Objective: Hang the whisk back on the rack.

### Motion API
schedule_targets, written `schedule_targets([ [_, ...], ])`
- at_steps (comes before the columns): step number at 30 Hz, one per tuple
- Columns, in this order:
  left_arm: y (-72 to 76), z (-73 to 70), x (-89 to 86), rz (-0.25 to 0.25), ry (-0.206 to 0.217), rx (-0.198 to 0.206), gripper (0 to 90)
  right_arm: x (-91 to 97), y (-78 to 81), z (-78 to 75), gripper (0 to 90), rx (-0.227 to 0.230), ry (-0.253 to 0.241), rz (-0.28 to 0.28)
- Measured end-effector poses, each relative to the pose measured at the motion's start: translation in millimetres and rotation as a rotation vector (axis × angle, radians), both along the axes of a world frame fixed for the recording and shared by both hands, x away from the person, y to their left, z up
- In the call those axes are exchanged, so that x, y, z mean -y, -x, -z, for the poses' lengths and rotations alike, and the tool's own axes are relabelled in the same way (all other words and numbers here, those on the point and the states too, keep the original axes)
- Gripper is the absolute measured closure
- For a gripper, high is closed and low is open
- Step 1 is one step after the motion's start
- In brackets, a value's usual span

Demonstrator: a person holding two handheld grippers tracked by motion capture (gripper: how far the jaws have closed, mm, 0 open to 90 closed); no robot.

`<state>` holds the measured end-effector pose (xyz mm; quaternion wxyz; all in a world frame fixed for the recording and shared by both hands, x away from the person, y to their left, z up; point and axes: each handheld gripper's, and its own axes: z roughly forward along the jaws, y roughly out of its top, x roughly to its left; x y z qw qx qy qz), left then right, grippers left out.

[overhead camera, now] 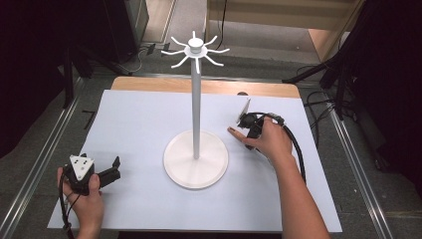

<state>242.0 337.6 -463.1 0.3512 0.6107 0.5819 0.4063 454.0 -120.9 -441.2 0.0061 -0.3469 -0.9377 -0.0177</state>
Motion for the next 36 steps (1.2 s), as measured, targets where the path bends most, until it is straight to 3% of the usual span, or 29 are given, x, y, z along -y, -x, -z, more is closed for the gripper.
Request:
schedule_targets([
  [10, 0.2, -0.1, -0.1, 0.003, 0.001, 0.001, 0.5, -0.5, -1.2, -0.6, 70.7, -0.008, -0.001, 0.046],
  [13, -0.1, 0.2, 0.4, 0.003, -0.001, 0.002, 0.5, 3.6, 0.3, -1.4, 70.7, 0.003, -0.008, 0.030],
  [27, -0.1, 0.1, 0.4, 0.005, -0.004, 0.002, 0.5, 27.4, 26.3, -28.2, 70.8, 0.161, -0.050, 0.059],
  [36, 0.0, 0.1, 0.3, 0.003, -0.001, 0.003, 0.5, 40.5, 40.0, -54.8, 70.8, 0.288, -0.180, 0.087],
])
